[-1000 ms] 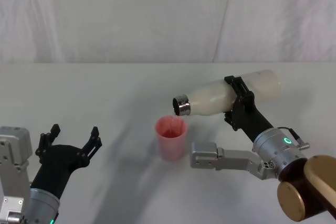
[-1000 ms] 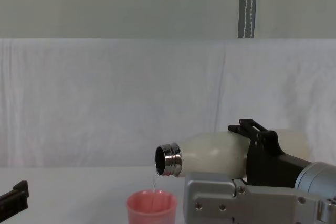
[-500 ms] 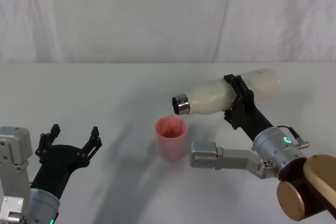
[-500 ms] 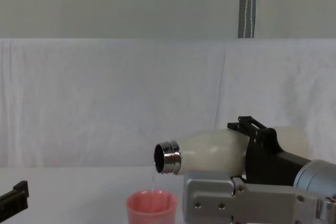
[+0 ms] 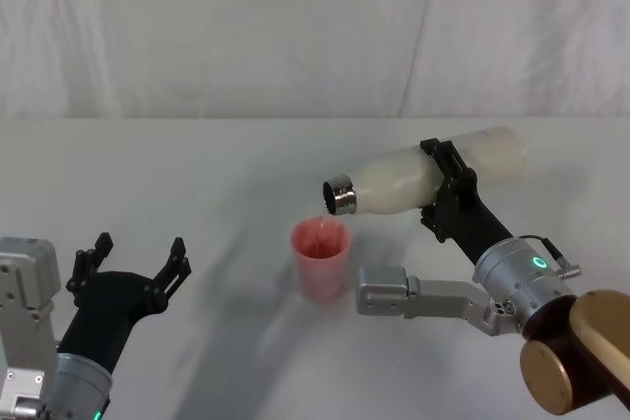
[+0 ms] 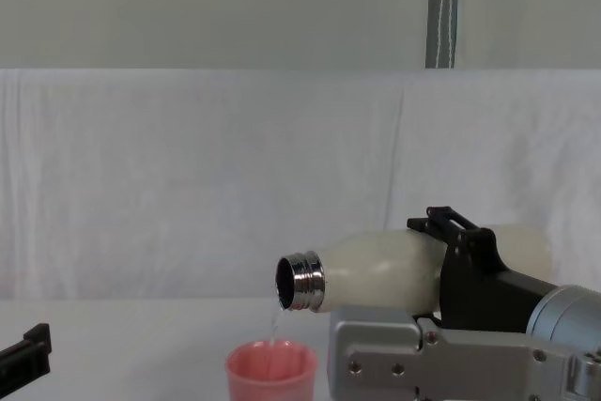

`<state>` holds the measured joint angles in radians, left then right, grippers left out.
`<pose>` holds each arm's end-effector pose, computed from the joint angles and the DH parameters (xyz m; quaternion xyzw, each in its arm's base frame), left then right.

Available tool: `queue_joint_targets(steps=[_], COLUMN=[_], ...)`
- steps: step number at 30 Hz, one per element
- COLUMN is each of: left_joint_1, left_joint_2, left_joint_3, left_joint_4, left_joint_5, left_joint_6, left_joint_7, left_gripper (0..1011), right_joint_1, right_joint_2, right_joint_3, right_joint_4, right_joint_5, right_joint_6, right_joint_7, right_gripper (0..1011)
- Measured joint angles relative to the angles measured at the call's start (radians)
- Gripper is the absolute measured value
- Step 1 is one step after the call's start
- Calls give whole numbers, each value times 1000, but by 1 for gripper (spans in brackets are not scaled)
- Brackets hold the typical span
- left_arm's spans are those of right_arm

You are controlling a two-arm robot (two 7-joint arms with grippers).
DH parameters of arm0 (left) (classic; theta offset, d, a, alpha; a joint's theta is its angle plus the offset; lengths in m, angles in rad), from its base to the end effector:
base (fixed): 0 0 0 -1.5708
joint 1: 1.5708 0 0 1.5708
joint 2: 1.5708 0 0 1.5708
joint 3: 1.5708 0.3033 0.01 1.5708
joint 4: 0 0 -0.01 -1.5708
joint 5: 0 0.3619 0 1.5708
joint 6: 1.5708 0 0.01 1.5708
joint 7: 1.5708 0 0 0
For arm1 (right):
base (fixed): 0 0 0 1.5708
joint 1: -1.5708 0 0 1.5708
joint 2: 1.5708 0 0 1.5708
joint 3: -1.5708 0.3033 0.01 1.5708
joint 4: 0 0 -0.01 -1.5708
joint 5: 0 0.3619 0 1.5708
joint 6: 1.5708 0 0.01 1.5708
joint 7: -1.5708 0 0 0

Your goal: Grasp the thermos with one hand and pour water into the cup lid.

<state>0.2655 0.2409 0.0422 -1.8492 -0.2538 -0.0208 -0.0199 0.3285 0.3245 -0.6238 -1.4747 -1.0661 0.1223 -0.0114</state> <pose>0.3024 0.0351 -0.2979 -0.0174 0.0065 0.6616 0.7496 0.4214 0.0976 -0.2807 -0.3714 -0.5780 -0.3950 0.6098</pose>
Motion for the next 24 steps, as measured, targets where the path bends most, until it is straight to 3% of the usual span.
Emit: queue_joint_targets(steps=[15,24], left_joint_1=[0,0], left_joint_2=[0,0], left_joint_3=[0,0], left_joint_4=[0,0], left_joint_5=[0,0], left_joint_6=[0,0], left_joint_7=[0,0], left_gripper=[1001,1001], right_joint_1=[-5,-32], right_joint_2=[-7,-34], right_joint_3=[8,53], right_joint_4=[0,-19], right_joint_5=[15,115], right_joint_6=[-1,-28], right_joint_7=[-4,3], right_gripper=[951,951])
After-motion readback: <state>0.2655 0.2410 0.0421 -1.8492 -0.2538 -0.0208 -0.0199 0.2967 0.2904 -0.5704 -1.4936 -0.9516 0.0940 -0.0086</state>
